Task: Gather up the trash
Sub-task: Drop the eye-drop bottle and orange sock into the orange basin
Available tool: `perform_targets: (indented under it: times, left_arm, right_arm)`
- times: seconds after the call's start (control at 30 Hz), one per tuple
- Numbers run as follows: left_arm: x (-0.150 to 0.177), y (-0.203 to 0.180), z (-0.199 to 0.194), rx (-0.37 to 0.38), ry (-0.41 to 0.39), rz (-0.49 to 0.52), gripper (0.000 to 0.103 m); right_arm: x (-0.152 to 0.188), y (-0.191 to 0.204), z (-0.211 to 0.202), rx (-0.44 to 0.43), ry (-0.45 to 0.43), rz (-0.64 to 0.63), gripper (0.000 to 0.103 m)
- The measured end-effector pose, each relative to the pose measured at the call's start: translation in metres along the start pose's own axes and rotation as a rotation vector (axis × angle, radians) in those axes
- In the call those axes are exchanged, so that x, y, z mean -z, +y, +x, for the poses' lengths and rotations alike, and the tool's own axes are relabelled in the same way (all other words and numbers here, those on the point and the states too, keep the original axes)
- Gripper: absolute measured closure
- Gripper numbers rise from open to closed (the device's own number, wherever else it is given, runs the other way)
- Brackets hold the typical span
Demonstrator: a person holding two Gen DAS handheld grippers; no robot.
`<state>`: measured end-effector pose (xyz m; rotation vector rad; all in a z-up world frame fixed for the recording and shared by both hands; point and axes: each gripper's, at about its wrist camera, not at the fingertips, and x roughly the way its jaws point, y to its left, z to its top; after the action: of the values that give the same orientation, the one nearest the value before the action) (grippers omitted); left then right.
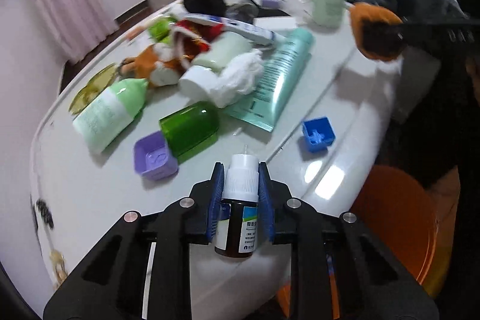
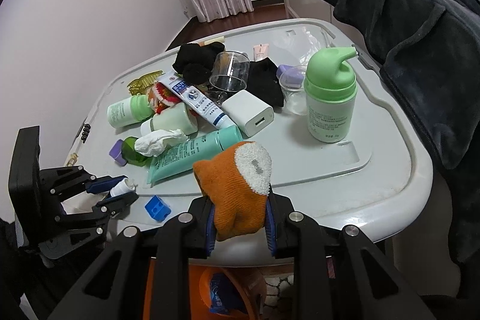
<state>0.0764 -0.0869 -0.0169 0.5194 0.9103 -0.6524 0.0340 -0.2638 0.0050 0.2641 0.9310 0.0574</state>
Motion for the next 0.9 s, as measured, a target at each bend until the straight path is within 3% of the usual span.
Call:
perform_targets:
  times: [0.1, 0.3, 0.53, 0.7, 0.77, 0.9]
  left_arm:
    - [-0.009, 0.001, -0.013, -0.001, -0.025, -0.100, 0.081]
    - [-0.003, 0.005, -0.077, 0.009, -0.131, -0.292, 0.081]
    - [0.041, -0.027, -0.130, 0.039, -0.163, -0.369, 0.081]
    - [0.072, -0.047, -0.111, 0.053, -0.075, -0.389, 0.081]
    - [0.078, -0.049, -0.097, 0.088, -0.015, -0.405, 0.081]
    - [0.081, -0.051, -0.086, 0.109, 0.028, -0.405, 0.081]
  right_arm:
    - [0.000, 0.001, -0.003, -0.008, -0.013, -0.002, 0.078]
    - [0.005, 0.015, -0.017, -0.065, -0.039, -0.046, 0.078]
    - [0.059, 0.046, -0.042, -0.131, 0.017, -0.121, 0.078]
    - [0.096, 0.058, -0.045, -0.131, 0.110, -0.135, 0.078]
    - [0.102, 0.062, -0.044, -0.114, 0.131, -0.156, 0.078]
    - [0.105, 0.062, -0.039, -0.101, 0.166, -0.160, 0.076]
